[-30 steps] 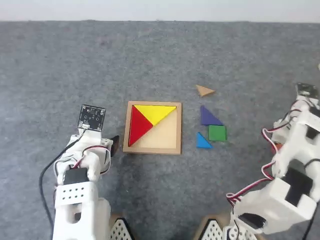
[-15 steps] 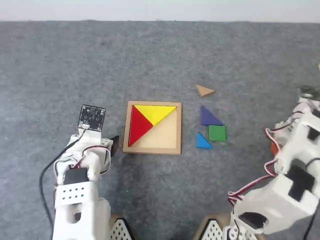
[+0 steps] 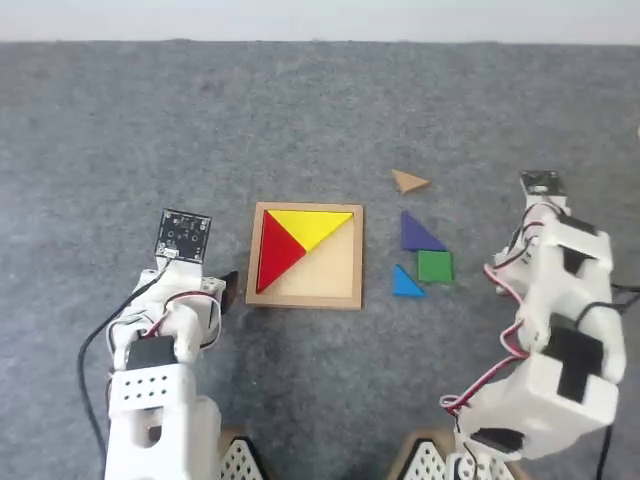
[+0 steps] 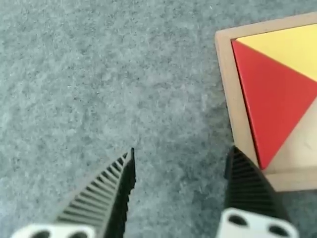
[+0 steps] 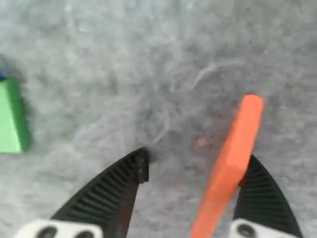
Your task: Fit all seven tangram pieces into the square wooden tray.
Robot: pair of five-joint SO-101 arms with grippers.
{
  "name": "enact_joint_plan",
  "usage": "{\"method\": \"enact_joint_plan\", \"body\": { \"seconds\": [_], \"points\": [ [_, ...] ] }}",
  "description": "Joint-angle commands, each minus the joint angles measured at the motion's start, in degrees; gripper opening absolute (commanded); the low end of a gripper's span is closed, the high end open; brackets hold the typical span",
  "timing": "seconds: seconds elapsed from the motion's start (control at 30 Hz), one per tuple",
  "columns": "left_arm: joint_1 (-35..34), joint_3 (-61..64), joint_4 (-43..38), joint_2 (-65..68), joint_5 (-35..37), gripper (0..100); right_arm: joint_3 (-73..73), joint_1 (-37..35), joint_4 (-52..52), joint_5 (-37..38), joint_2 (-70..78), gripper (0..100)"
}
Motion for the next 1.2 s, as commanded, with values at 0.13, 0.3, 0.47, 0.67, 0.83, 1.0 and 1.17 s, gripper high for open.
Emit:
{"method": "enact_joint_plan", "body": {
  "seconds": [0.13,0.3,0.47,0.67,0.83,1.0,1.17],
  "points": [
    [-0.18,-0.31,-1.41,-0.88,-0.62,28,4.75,-5.32,-0.75,0.7,-8.84,27.8],
    [-0.18,-0.31,-1.41,-0.79,-0.62,28,5.54,-3.12,-0.84,-1.14,-12.62,27.8],
    [-0.18,-0.31,-1.41,-0.79,-0.62,28,5.71,-0.57,-2.33,-3.69,-11.3,27.8],
    [-0.18,-0.31,-1.41,-0.79,-0.62,28,5.36,0.57,-5.05,-3.78,-5.05,27.8],
    [-0.18,-0.31,-1.41,-0.79,-0.62,28,4.48,0.4,-4.62,-3.87,-4.09,27.7],
    [-0.18,-0.31,-1.41,-0.79,-0.62,28,4.22,0.4,-3.91,-3.78,-3.91,26.5],
    [-0.18,-0.31,-1.41,-0.79,-0.62,28,4.22,0.31,-4.0,-3.78,-3.82,7.5]
  ]
}}
